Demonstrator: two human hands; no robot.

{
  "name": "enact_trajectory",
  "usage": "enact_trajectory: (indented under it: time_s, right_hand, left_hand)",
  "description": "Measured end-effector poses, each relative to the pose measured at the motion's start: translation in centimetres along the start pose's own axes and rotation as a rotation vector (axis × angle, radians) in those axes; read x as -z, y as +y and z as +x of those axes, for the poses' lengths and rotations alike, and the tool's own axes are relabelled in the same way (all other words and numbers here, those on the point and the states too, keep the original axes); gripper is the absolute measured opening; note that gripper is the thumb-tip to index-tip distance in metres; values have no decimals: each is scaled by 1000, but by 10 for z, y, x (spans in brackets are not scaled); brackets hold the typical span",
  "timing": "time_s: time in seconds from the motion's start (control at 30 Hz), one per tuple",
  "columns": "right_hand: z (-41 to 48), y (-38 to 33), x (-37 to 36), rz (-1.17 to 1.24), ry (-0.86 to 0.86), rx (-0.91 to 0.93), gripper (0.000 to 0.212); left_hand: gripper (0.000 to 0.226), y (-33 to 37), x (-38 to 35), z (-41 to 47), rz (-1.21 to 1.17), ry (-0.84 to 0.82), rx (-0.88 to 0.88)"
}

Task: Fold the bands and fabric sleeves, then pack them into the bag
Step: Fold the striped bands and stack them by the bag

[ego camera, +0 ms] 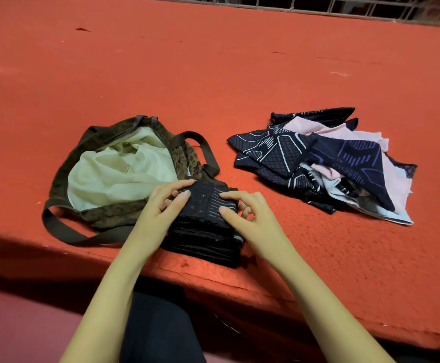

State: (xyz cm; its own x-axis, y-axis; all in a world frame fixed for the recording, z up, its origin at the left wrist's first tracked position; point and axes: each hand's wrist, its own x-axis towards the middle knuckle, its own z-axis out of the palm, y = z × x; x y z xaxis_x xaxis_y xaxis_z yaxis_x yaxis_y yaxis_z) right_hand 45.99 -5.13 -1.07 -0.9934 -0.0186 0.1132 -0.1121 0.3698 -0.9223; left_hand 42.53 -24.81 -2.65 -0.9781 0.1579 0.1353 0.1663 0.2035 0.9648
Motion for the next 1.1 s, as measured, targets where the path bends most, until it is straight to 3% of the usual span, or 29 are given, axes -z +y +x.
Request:
enact_trajectory:
  time_s: [0.2,0.33,0.43,0.8,0.93,1.1]
  right_hand:
    - [-12,4,-12,29,-42,7,26]
    - [-11,1,-11,25,-47,9,25]
    - [-10,1,-11,24,-43,4,25]
    - [5,-10,28,-141,-96,122,34]
    - [10,-1,77,-355,-71,157,30]
    - [33,27,170,-507,147,107,22]
  left_hand:
    - [39,-14,7,-7,-34,21,-7]
    - [26,-14,6,-7,-31,26,-41]
    - [34,-11,7,-6,32,18,-36]
    - [38,46,18,7,929,112,-451]
    - [41,81,-27,17,941,99,-566]
    - [41,89,-135,39,920,-99,-697]
